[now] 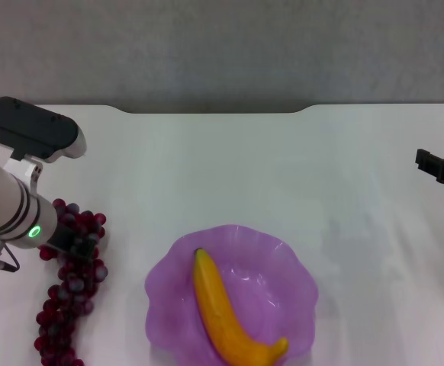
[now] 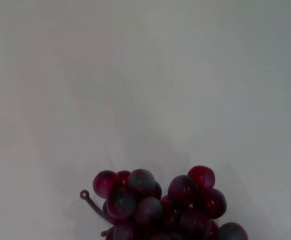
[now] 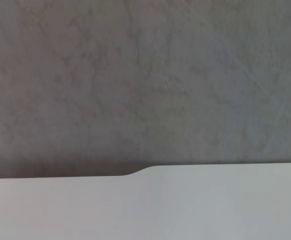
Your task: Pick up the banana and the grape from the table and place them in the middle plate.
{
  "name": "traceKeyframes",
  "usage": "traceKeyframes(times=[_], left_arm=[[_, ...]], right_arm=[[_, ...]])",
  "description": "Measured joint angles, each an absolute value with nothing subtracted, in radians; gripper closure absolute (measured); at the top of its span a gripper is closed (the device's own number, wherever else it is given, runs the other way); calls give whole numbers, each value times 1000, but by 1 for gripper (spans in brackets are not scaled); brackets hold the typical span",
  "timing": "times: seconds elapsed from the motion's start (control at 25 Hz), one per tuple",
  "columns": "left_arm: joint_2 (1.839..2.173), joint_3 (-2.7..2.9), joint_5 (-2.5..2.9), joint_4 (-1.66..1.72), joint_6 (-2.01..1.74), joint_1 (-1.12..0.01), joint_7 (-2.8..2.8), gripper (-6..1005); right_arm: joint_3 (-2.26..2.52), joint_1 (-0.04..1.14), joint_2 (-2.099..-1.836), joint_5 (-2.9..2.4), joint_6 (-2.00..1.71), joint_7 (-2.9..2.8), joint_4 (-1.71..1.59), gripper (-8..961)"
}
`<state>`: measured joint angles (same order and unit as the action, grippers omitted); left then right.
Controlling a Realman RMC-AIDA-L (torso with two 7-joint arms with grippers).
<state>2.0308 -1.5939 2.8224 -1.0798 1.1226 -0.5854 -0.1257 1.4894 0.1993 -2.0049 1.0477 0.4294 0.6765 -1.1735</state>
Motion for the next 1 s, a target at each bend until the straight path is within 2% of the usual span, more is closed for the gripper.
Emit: traceKeyframes(times=[0.12,0.32,1.0], left_arm=[[2031,-1594,2822,-1082,1126,-586,-126,739],[2031,-1594,2824,-1097,1142,-586,-126,775],[2018,-1632,2872,-1436,1254,-496,-123,786]], right_arm=[[1489,199,-2005,1048,430,677,-1174,345],[1489,199,-2005,1048,440,677,-1173,345],[1481,197,-2005,1046,448,677,-1170,346]])
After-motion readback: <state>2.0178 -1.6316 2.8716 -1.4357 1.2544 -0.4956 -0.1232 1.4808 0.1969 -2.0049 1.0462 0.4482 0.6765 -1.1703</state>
